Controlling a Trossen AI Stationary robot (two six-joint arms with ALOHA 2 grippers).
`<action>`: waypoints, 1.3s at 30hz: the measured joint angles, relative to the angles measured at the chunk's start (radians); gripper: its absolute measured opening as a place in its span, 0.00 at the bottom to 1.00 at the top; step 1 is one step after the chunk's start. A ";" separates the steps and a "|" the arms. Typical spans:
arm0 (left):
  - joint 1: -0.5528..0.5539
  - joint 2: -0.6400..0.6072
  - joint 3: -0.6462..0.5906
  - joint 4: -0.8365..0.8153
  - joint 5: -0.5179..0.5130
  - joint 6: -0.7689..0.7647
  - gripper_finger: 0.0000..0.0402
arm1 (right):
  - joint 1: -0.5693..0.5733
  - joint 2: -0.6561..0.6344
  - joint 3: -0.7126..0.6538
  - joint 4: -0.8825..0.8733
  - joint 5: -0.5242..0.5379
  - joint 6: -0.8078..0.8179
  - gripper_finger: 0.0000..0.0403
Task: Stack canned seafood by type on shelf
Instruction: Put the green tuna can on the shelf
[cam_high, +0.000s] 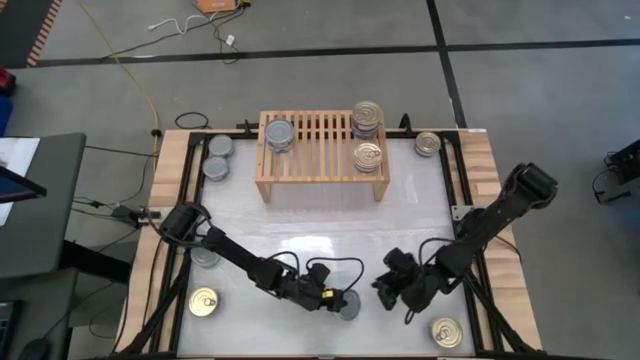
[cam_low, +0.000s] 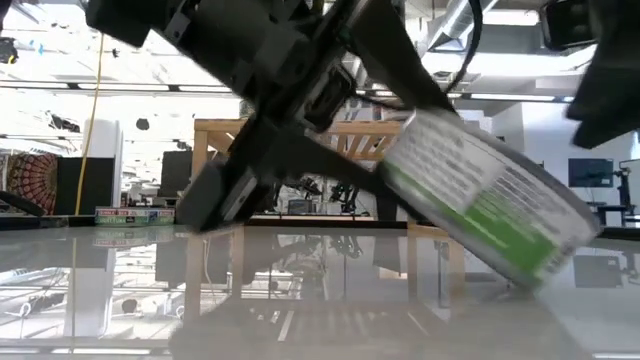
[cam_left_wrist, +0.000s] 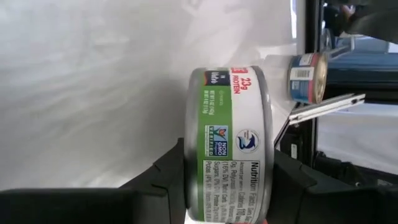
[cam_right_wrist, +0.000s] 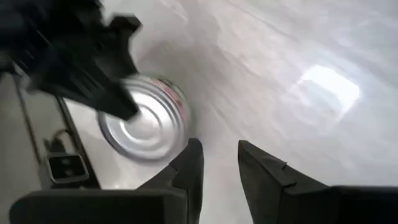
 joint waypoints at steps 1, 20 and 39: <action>0.001 -0.012 0.000 -0.006 -0.004 0.015 0.36 | 0.005 -0.016 0.000 -0.032 0.000 0.000 0.31; 0.015 -0.851 -0.454 -0.138 -0.545 0.018 0.35 | 0.044 0.056 -0.002 -0.135 -0.003 -0.009 0.30; 0.747 -1.115 -0.456 -0.574 -0.014 0.256 0.35 | -0.179 0.056 -0.003 -0.134 -0.003 -0.066 0.31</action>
